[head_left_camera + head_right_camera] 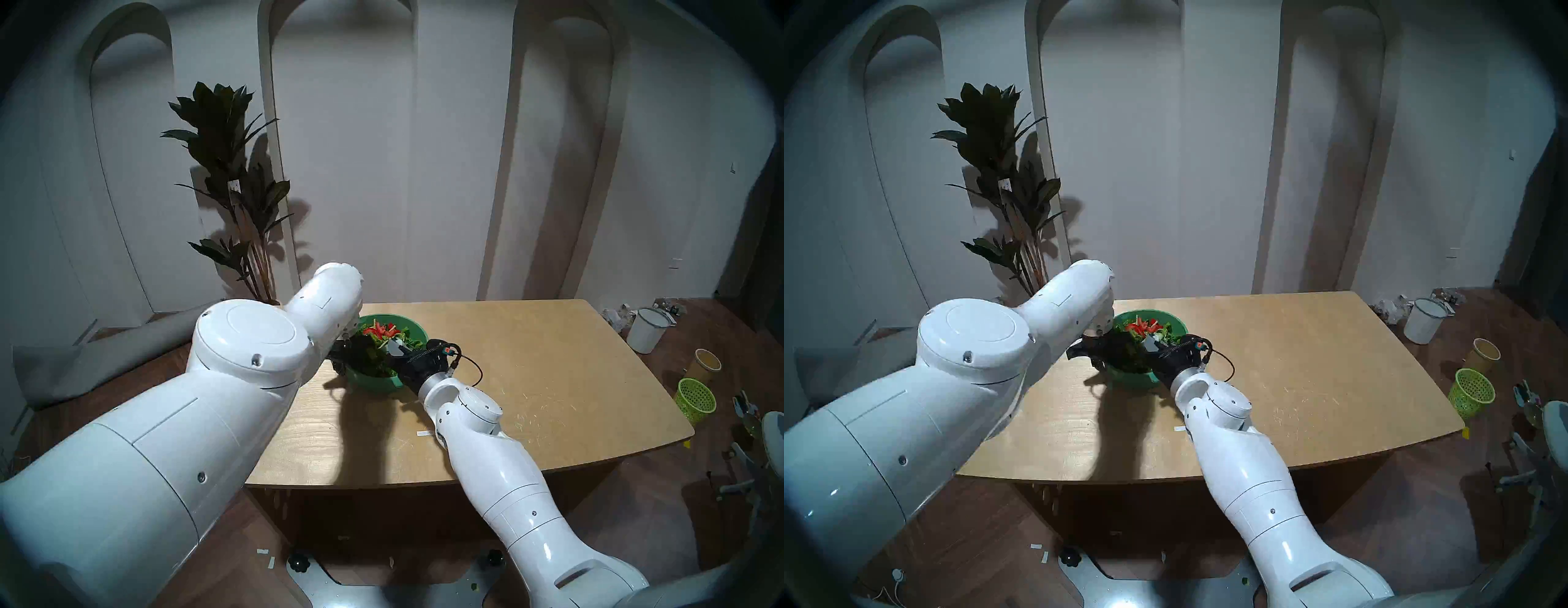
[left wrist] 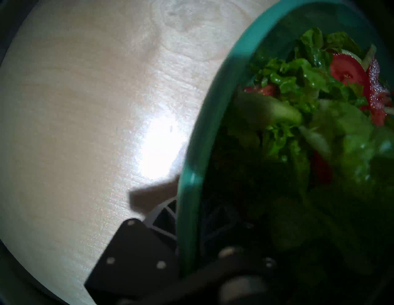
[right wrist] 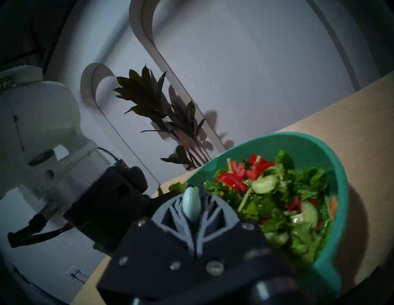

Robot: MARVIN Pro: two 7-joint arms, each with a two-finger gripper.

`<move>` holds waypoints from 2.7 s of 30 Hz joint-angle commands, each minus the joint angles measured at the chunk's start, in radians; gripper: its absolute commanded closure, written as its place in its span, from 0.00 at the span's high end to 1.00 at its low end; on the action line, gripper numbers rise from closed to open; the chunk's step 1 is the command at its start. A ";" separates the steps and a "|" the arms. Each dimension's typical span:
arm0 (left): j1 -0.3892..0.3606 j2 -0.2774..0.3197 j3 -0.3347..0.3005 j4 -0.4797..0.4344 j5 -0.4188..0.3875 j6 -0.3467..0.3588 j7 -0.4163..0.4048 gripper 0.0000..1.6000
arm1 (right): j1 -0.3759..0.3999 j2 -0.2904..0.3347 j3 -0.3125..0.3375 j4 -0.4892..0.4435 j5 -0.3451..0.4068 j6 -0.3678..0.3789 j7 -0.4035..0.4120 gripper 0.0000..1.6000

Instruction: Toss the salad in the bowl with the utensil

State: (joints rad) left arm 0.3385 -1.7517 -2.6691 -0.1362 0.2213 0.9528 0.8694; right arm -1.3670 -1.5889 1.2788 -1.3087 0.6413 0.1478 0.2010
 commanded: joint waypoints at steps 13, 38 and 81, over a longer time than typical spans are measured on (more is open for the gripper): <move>0.036 -0.027 -0.022 0.017 0.018 0.007 0.017 0.00 | -0.048 0.139 0.024 -0.186 -0.046 0.054 0.006 0.00; 0.032 -0.027 -0.048 0.017 0.047 0.007 0.011 0.00 | 0.141 0.382 0.038 -0.313 -0.230 0.214 0.147 0.00; 0.015 -0.019 -0.082 0.018 0.082 0.007 0.001 0.00 | 0.507 0.452 -0.219 -0.092 -0.679 0.036 0.297 0.00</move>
State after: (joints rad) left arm 0.3321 -1.7603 -2.7489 -0.1355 0.3047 0.9530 0.8675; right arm -0.9479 -1.1051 1.0927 -1.4107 0.0041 0.2298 0.4949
